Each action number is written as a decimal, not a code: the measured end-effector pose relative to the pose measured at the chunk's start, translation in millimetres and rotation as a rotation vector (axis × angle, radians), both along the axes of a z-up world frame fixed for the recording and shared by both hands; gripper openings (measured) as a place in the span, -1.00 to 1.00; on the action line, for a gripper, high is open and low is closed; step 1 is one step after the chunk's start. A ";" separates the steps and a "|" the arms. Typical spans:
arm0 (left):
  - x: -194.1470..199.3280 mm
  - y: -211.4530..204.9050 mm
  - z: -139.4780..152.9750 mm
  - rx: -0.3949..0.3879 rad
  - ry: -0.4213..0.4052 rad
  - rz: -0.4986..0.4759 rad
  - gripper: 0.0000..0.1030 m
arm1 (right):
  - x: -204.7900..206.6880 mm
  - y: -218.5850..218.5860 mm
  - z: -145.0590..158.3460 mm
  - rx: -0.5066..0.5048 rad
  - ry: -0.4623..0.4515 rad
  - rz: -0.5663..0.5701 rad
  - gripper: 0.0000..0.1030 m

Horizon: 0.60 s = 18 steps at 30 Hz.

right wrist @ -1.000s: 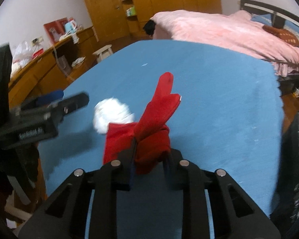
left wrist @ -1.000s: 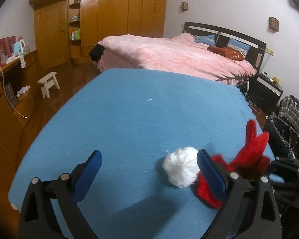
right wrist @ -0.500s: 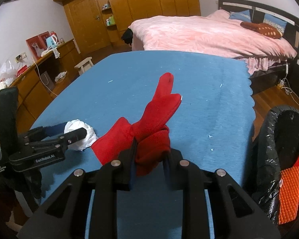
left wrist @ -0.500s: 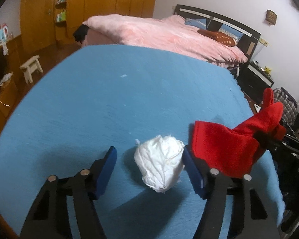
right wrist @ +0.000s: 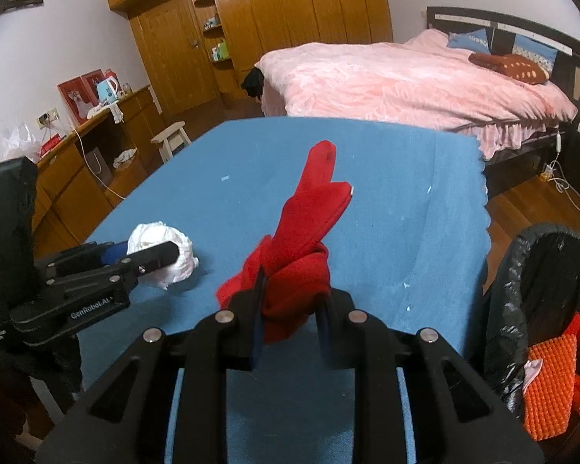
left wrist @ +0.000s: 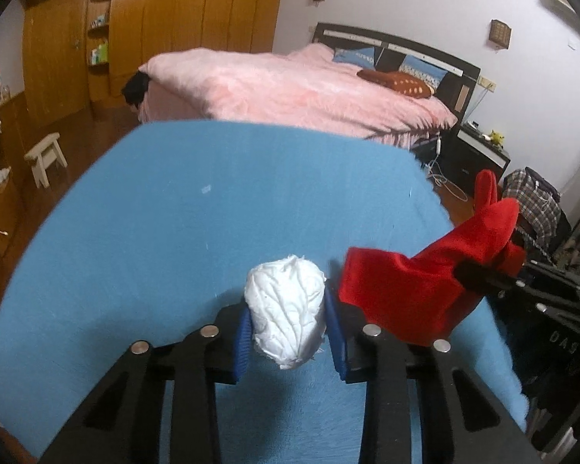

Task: Collect trash
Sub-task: 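Grasp the white tissue with the left tool while the right tool grasps the red cloth, then carry the tissue and red cloth over the black bin and open both tools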

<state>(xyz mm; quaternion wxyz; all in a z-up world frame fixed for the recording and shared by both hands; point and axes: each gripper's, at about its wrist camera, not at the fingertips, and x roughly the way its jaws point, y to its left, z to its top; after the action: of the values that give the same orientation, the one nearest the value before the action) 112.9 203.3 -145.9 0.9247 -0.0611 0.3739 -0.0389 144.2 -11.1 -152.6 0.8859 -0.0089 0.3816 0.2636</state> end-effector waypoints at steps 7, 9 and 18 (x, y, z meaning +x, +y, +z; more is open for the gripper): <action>0.5 -9.0 39.3 0.032 -0.067 0.019 -0.35 | -0.9 -7.3 27.7 0.019 -0.040 -0.004 -0.58; 0.7 -13.8 50.0 0.036 -0.081 0.022 -0.35 | -1.2 -10.9 37.4 0.024 -0.053 -0.009 -0.58; -0.4 -34.1 84.4 0.038 -0.132 0.008 -0.35 | -7.2 -33.8 75.5 0.037 -0.115 -0.037 -0.58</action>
<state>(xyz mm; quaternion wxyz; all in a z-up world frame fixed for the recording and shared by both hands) 112.5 169.2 -61.5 0.9485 -0.0425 0.3124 -0.0319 137.1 -44.9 -77.1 0.9111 -0.0006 0.3251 0.2533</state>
